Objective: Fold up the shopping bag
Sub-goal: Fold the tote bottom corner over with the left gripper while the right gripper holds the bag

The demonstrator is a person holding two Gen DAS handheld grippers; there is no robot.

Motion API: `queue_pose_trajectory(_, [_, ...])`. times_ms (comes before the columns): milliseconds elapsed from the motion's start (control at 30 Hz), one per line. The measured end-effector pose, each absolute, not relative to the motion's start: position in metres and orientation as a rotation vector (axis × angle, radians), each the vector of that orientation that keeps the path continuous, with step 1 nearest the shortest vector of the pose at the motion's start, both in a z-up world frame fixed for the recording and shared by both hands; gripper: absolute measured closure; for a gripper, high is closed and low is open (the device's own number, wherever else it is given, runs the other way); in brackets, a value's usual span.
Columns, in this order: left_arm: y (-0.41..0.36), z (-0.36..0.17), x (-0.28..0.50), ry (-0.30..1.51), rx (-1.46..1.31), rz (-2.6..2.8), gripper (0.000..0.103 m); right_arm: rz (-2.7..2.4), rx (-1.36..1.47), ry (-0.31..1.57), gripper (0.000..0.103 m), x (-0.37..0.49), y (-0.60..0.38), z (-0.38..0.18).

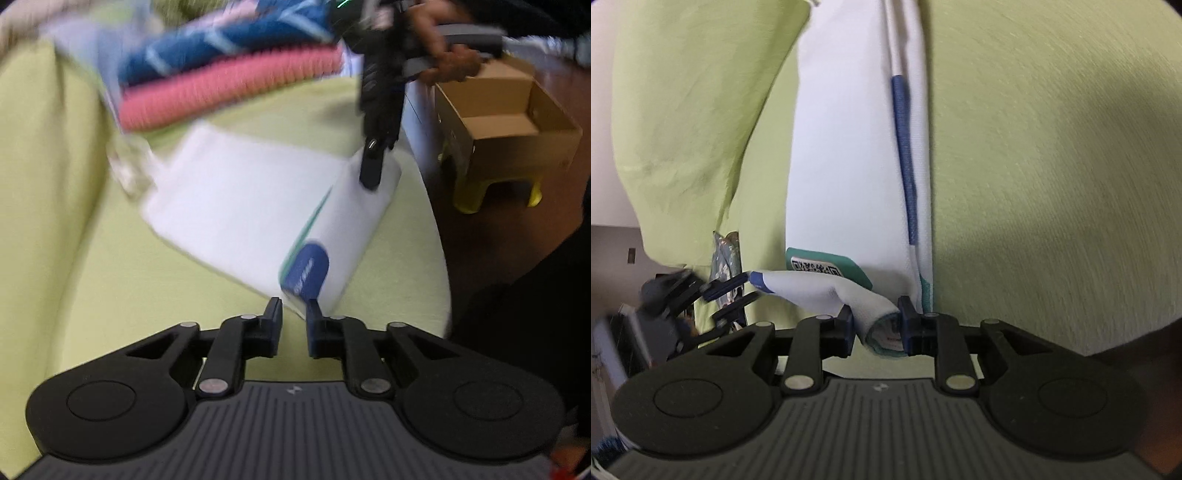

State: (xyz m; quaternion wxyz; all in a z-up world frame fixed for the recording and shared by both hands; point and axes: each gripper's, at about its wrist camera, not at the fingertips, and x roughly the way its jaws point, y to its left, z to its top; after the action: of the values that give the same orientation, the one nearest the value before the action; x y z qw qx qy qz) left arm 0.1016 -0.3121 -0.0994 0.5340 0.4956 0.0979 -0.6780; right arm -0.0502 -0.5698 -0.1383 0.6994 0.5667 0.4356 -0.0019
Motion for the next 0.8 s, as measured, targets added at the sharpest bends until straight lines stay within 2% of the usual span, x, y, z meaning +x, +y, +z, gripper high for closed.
queue_pose_trajectory(67, [-0.31, -0.097, 0.09, 0.144, 1.194, -1.621, 0.094, -0.022, 1.288, 0.988, 0.085, -0.048, -0.571, -0.139])
queue_pose_trajectory(200, [-0.326, -0.116, 0.077, 0.124, 1.24, -1.616, 0.096, -0.048, 1.319, 1.009, 0.085, -0.043, -0.573, -0.141])
queue_pose_trajectory(367, [-0.339, -0.132, 0.083, 0.191, 1.251, -1.579, 0.096, -0.071, 1.354, 0.996, 0.085, -0.041, -0.574, -0.144])
queue_pose_trajectory(467, [-0.343, -0.138, 0.086, 0.229, 1.252, -1.573, 0.103, -0.09, 1.349, 0.979, 0.085, -0.036, -0.567, -0.144])
queue_pose_trajectory(533, [-0.347, -0.139, 0.088, 0.275, 1.232, -1.563, 0.103, -0.106, 1.305, 0.953, 0.084, -0.037, -0.563, -0.137])
queue_pose_trajectory(600, [-0.349, -0.14, 0.088, 0.297, 1.227, -1.556, 0.103, -0.197, 1.136, 0.897, 0.083, -0.044, -0.54, -0.123])
queue_pose_trajectory(700, [-0.354, -0.141, 0.086, 0.316, 1.236, -1.541, 0.103, -0.332, 0.872, 0.803, 0.074, -0.054, -0.503, -0.102])
queue_pose_trajectory(733, [-0.356, -0.141, 0.085, 0.318, 1.239, -1.539, 0.103, -0.374, 0.783, 0.77, 0.057, -0.058, -0.49, -0.094])
queue_pose_trajectory(800, [-0.358, -0.141, 0.085, 0.331, 1.234, -1.535, 0.103, -0.455, 0.605, 0.701, 0.054, -0.065, -0.466, -0.08])
